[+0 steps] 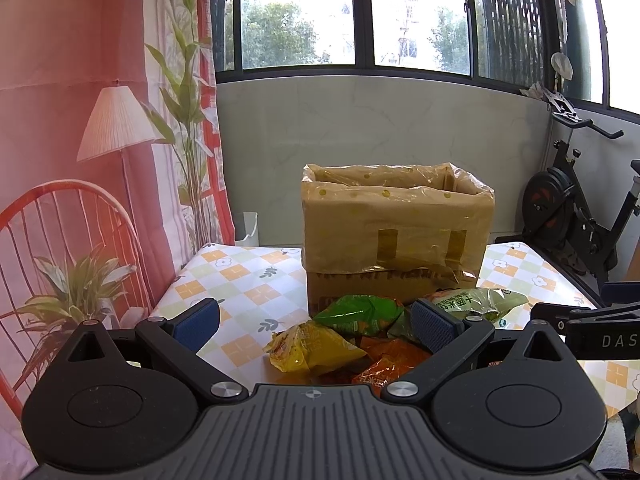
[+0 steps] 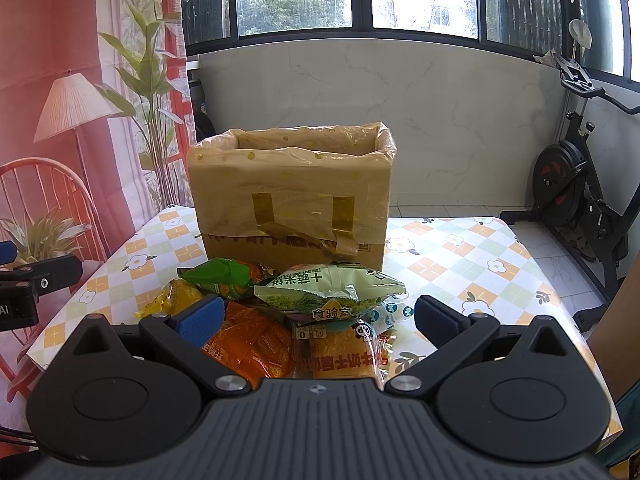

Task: Organize snacks

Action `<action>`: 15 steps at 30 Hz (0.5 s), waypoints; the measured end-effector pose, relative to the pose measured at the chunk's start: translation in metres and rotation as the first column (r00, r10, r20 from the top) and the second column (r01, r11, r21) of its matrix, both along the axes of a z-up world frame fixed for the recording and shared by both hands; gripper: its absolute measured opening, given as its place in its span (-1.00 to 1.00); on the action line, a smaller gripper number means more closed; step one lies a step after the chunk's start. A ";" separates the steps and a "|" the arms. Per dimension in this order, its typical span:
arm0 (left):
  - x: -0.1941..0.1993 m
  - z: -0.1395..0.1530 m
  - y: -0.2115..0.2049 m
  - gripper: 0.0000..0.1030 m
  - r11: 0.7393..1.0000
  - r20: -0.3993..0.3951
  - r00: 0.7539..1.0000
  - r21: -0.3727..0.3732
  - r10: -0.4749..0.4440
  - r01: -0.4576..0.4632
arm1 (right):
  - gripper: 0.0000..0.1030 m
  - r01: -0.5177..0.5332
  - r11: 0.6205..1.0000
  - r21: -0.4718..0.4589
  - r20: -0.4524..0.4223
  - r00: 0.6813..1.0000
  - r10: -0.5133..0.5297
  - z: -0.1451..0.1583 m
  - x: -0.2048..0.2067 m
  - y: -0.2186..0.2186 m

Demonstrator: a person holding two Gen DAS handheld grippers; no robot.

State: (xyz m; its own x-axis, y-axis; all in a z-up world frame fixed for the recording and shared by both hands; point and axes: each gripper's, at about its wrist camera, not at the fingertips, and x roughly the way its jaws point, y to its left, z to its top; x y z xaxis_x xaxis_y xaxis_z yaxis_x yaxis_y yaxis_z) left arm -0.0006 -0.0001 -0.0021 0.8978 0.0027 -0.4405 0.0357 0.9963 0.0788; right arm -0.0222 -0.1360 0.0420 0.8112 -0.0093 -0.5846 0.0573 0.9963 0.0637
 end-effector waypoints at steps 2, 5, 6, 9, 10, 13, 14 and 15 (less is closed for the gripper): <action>0.000 0.000 0.000 0.99 1.000 0.000 1.000 -0.001 0.000 0.000 | 1.00 0.000 1.000 0.001 -0.001 1.000 0.000 0.000 0.000 0.000; 0.000 -0.001 0.000 0.99 1.000 0.000 1.000 -0.001 0.000 0.000 | 1.00 0.000 1.000 -0.001 0.001 1.000 0.000 0.000 -0.001 0.000; 0.000 -0.001 0.000 0.99 1.000 0.000 1.000 -0.001 0.000 0.000 | 1.00 0.000 1.000 -0.001 0.001 1.000 0.000 0.000 -0.001 0.000; 0.000 -0.001 0.000 0.99 1.000 -0.001 1.000 -0.001 0.000 0.000 | 1.00 0.000 1.000 -0.001 0.000 1.000 0.000 0.000 -0.001 0.000; 0.000 -0.001 0.000 0.99 1.000 -0.001 1.000 0.000 0.000 0.000 | 1.00 0.000 1.000 -0.001 0.000 1.000 0.000 0.000 -0.001 0.000; 0.000 -0.002 0.000 0.99 1.000 -0.001 1.000 -0.001 0.000 0.000 | 1.00 0.000 1.000 -0.001 0.001 1.000 0.000 0.000 -0.001 0.000; 0.000 -0.002 -0.001 0.99 1.000 -0.002 1.000 -0.001 0.000 0.000 | 1.00 0.000 1.000 -0.001 0.001 1.000 0.000 0.000 -0.001 0.000; 0.000 -0.002 -0.001 0.99 1.000 -0.002 1.000 -0.001 0.000 0.000 | 1.00 0.000 1.000 -0.001 0.001 1.000 0.000 0.000 -0.001 0.000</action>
State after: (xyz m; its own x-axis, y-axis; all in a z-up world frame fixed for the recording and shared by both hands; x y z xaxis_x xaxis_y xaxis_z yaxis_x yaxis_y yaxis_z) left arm -0.0009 -0.0010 -0.0045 0.8971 0.0019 -0.4419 0.0360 0.9963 0.0774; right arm -0.0228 -0.1358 0.0419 0.8116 -0.0101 -0.5842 0.0574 0.9964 0.0626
